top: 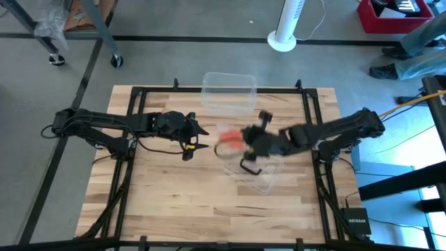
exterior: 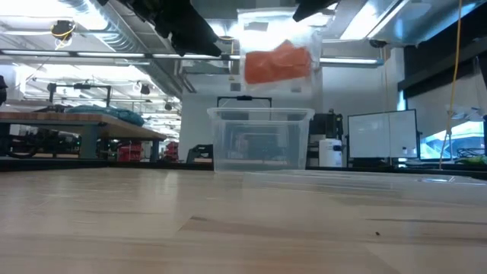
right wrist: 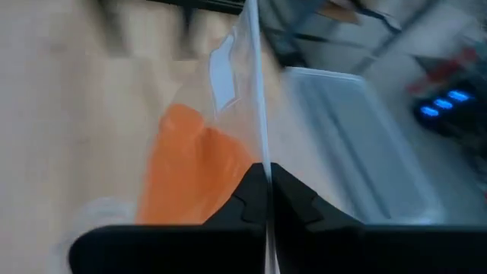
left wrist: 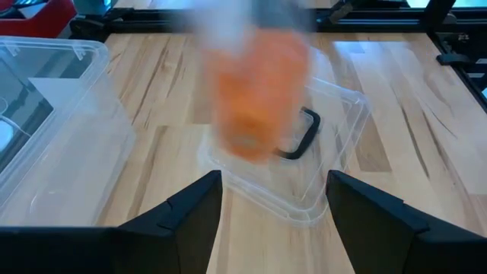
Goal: Roll bandage
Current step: Put the package bandage into the transparent container
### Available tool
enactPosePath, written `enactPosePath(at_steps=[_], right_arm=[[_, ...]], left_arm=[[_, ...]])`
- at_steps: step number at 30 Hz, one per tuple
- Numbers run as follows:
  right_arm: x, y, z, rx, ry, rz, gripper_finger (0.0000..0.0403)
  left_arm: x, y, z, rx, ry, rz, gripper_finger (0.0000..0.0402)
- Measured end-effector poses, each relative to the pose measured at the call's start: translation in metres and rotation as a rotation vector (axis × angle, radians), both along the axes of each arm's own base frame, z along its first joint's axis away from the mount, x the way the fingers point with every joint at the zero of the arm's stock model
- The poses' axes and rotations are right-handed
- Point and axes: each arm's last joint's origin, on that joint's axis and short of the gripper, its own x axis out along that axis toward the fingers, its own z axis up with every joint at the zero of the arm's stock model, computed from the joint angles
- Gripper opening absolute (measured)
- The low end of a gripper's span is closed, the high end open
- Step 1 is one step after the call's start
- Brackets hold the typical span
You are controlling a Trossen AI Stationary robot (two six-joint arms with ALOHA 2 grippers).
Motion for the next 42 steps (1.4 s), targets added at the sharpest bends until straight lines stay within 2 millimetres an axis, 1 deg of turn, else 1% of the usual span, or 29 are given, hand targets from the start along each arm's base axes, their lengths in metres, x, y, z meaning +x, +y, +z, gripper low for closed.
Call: enactPosePath(at_steps=[2, 4, 8, 10, 12, 14, 16, 19, 21, 23, 27, 30, 36, 42], right_arm=[[0.002, -0.022, 0.013, -0.024, 0.005, -0.067, 0.001], [0.005, -0.048, 0.023, -0.035, -0.014, -0.144, 0.0011], [0.008, -0.106, 0.031, -0.033, -0.099, -0.323, 0.0006], [0.006, -0.134, 0.033, 0.003, -0.159, -0.408, 0.0005], [0.002, -0.158, 0.034, 0.075, -0.235, -0.478, 0.0006], [-0.001, -0.176, 0.03, 0.126, -0.296, -0.542, 0.0009], [-0.003, -0.187, 0.022, 0.157, -0.353, -0.584, 0.0011], [-0.004, -0.195, 0.004, 0.215, -0.381, -0.609, 0.0012], [-0.002, -0.198, -0.01, 0.258, -0.443, -0.61, 0.0012], [-0.001, -0.198, -0.025, 0.289, -0.471, -0.615, 0.0013], [-0.002, -0.198, -0.046, 0.317, -0.551, -0.638, 0.0013], [-0.006, -0.196, -0.063, 0.327, -0.556, -0.677, 0.0014], [-0.014, -0.194, -0.086, 0.342, -0.548, -0.762, 0.0014], [-0.013, -0.193, -0.089, 0.391, -0.573, -0.726, 0.0014]], left_arm=[[0.0, 0.0, 0.0, 0.0, 0.001, 0.0, 0.0227], [0.0, 0.0, 0.0, -0.001, 0.0, 0.001, 0.0227], [0.0, 0.0, 0.0, -0.016, -0.001, 0.009, 0.0227], [0.0, 0.0, 0.0, -0.023, -0.001, 0.013, 0.0227], [0.0, -0.001, 0.0, -0.034, -0.002, 0.017, 0.0227], [0.0, -0.001, 0.0, -0.041, -0.002, 0.02, 0.0227], [0.0, -0.001, 0.0, -0.045, -0.001, 0.02, 0.0227], [0.0, -0.002, -0.001, -0.055, 0.005, 0.023, 0.0227], [0.0, -0.003, -0.001, -0.059, 0.006, 0.023, 0.0227], [0.0, -0.003, -0.001, -0.059, 0.007, 0.023, 0.0227], [0.0, -0.003, -0.001, -0.059, 0.005, 0.023, 0.0227], [0.001, -0.003, 0.0, -0.059, -0.005, 0.023, 0.0227], [0.001, -0.003, 0.0, -0.059, -0.006, 0.023, 0.0227], [0.001, -0.003, 0.0, -0.059, -0.006, 0.023, 0.0227]])
